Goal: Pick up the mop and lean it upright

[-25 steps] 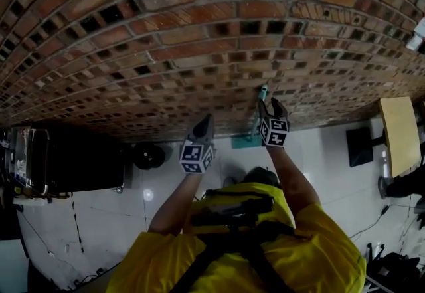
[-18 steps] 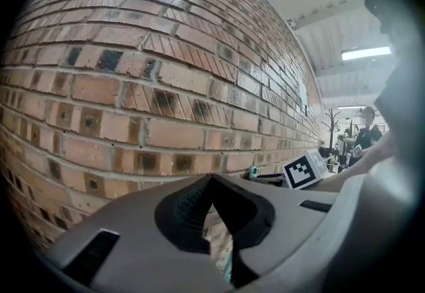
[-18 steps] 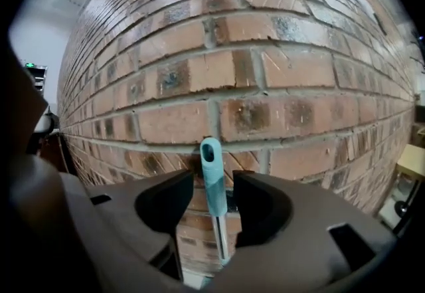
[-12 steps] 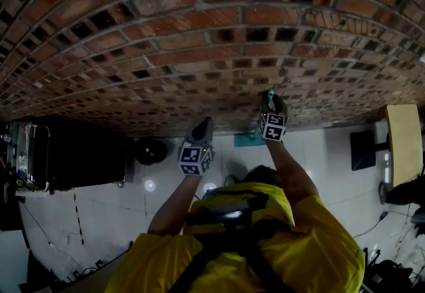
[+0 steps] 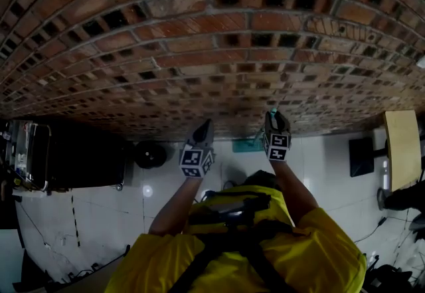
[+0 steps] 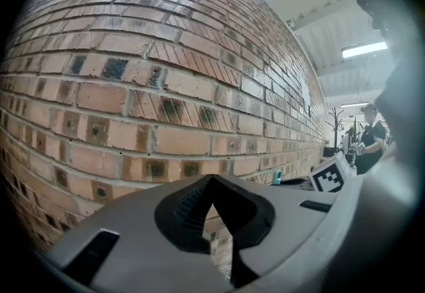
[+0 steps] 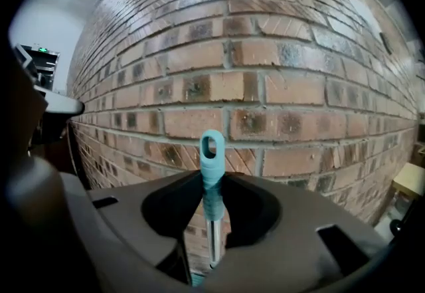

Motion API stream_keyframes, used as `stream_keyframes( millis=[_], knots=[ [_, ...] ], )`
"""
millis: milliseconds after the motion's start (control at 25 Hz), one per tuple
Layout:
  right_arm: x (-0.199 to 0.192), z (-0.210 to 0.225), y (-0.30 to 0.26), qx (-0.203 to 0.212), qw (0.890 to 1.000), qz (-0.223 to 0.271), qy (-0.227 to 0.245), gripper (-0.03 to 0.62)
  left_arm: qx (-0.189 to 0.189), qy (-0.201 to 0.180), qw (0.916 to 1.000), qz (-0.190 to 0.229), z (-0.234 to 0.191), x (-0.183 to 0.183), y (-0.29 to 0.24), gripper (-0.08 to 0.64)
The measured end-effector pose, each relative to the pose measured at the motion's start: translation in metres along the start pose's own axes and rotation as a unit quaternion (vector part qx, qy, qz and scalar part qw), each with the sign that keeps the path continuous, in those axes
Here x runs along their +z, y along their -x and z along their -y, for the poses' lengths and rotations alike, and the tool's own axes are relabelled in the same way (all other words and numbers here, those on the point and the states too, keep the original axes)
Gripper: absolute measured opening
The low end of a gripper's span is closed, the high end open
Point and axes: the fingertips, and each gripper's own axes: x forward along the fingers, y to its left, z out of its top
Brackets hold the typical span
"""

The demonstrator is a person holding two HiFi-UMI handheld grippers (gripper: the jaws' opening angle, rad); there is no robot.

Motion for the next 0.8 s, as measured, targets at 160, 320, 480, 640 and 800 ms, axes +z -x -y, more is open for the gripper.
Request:
stream_keyframes(
  millis=[160, 320, 480, 640, 800],
  knots=[
    [0.033, -0.006, 0.038, 0.008, 0.999, 0.031, -0.001, 0.109, -0.005, -0.009, 0.9999, 0.009, -0.001, 0.005, 0.005, 0.005],
    [0.080, -0.016, 0.069, 0.018, 0.998, 0.068, -0.004, 0.107, -0.008, -0.017, 0.9996, 0.023, -0.005, 0.016, 0.008, 0.005],
    [0.137, -0.026, 0.103, 0.028, 0.993, 0.112, -0.007, 0.107, -0.011, -0.014, 0.9987, 0.048, -0.006, 0.043, 0.017, 0.005],
    [0.176, -0.030, 0.144, 0.029, 0.988, 0.151, -0.003, 0.106, -0.014, -0.023, 0.9970, 0.072, -0.001, 0.074, 0.032, 0.005],
    [0.204, -0.034, 0.173, 0.036, 0.982, 0.187, 0.006, 0.104, -0.028, -0.015, 0.9941, 0.104, 0.005, 0.089, 0.043, 0.005]
  ],
)
